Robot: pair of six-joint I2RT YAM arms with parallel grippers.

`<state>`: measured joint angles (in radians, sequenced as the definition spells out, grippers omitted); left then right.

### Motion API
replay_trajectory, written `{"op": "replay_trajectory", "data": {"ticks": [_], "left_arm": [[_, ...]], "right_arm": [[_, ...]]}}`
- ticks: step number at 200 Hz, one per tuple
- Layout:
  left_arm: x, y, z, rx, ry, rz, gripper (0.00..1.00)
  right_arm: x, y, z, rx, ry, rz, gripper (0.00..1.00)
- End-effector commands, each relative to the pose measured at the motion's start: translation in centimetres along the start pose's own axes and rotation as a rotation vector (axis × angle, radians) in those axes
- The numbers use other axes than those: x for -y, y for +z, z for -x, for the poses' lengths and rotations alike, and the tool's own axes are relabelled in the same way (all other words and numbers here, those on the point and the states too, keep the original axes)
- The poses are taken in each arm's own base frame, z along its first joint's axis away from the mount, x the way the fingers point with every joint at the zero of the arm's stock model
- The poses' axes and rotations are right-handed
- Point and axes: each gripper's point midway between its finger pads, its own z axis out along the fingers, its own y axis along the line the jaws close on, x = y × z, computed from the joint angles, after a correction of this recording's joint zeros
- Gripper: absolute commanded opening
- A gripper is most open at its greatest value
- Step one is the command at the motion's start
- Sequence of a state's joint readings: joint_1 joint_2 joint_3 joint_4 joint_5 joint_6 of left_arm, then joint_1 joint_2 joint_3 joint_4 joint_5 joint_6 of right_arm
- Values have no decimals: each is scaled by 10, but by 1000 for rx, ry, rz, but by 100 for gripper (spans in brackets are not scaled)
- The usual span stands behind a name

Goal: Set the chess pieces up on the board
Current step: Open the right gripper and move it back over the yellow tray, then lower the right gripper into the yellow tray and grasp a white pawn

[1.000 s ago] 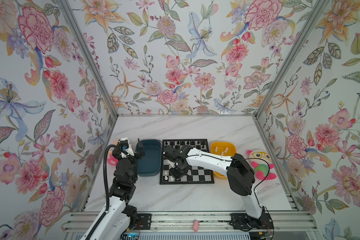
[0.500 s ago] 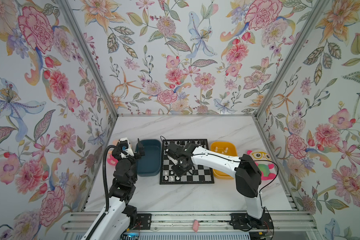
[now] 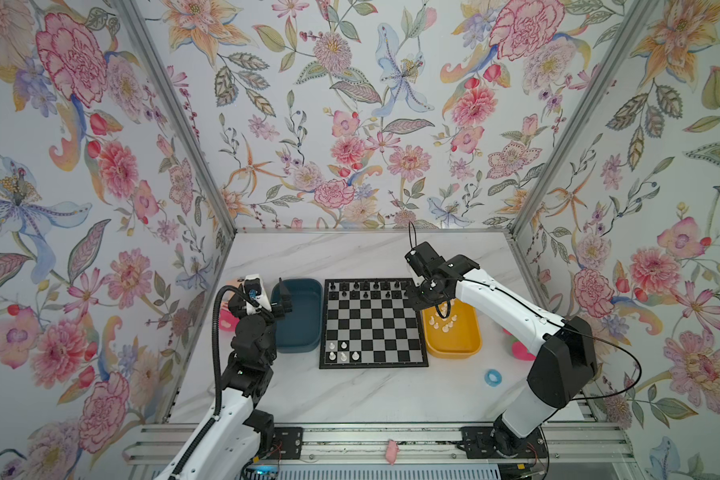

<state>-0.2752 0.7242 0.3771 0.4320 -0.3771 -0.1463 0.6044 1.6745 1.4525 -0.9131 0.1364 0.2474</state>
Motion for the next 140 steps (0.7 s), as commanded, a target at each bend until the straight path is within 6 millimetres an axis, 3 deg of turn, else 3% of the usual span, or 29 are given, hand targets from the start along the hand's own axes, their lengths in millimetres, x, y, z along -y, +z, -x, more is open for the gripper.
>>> {"op": "replay_trajectory", "data": {"ticks": [1,96,140], "left_arm": [[7,3,4,8,-13,-21,98],[16,18,7,-16,-4,-30,97],[20,22,6,-27,0,-35,97]], "right_arm": [[23,9,-2,8,29,-11,25],[73,78,-10,-83,135,17,21],[78,97,-15,-115,146,21,20]]}}
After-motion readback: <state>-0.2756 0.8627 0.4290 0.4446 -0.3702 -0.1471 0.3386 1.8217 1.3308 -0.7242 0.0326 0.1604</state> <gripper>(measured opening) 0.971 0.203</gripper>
